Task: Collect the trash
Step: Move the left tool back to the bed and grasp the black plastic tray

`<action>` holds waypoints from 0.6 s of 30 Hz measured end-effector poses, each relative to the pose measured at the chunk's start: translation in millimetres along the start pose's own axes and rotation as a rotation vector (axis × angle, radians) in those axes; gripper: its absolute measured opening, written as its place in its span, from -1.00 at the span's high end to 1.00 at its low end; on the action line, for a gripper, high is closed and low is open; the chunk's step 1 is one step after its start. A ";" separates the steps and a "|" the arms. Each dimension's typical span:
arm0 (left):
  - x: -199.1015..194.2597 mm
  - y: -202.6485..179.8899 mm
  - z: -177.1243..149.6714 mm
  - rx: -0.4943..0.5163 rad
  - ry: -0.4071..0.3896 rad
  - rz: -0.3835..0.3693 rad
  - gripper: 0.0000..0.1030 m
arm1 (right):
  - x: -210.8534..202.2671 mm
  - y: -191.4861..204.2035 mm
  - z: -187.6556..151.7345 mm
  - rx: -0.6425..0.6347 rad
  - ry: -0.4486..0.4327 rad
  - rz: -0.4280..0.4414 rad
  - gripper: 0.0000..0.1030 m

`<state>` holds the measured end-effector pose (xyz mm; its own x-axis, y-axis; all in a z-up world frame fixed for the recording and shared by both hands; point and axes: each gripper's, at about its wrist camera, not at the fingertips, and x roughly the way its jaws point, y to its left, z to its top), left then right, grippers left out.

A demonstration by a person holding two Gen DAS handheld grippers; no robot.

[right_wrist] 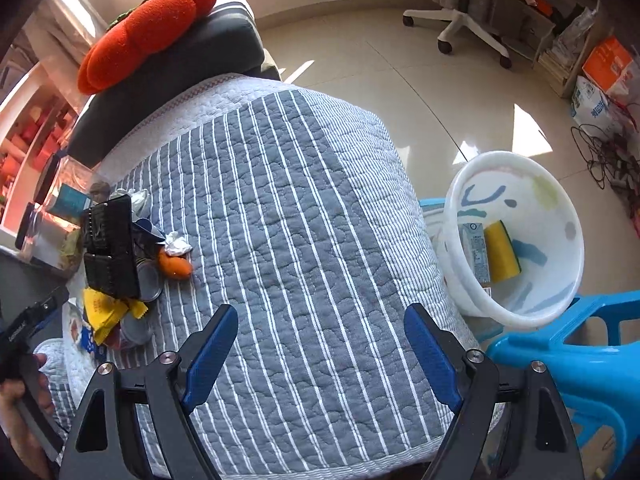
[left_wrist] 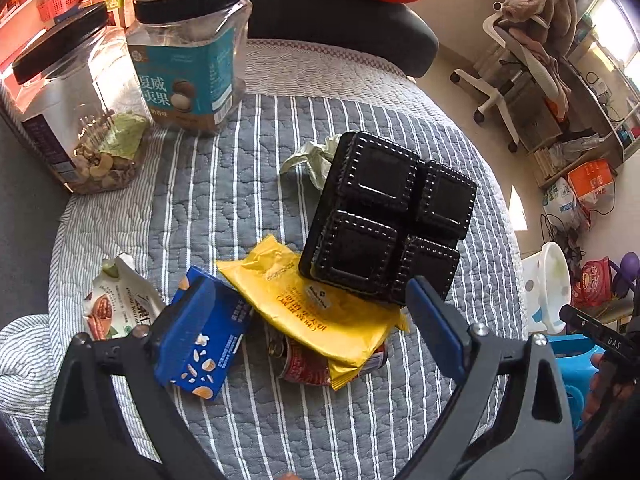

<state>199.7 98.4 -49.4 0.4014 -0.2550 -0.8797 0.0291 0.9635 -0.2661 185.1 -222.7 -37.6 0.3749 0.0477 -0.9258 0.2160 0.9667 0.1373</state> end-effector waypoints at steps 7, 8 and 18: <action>21.9 -17.3 13.5 0.018 -0.017 -0.028 -0.21 | 2.6 -3.0 1.5 0.012 0.005 0.001 -0.67; 24.6 -18.0 14.9 0.011 -0.015 -0.037 -0.16 | 2.7 -3.7 1.3 0.010 0.006 0.000 -0.67; 25.1 -22.1 20.6 -0.013 -0.014 -0.061 0.59 | 4.6 -12.5 -4.9 0.008 0.019 -0.019 -0.67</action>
<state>227.9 72.4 -57.5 0.4117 -0.3125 -0.8561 0.0426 0.9450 -0.3244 179.7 -233.3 -45.4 0.3538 0.0336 -0.9347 0.2304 0.9654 0.1219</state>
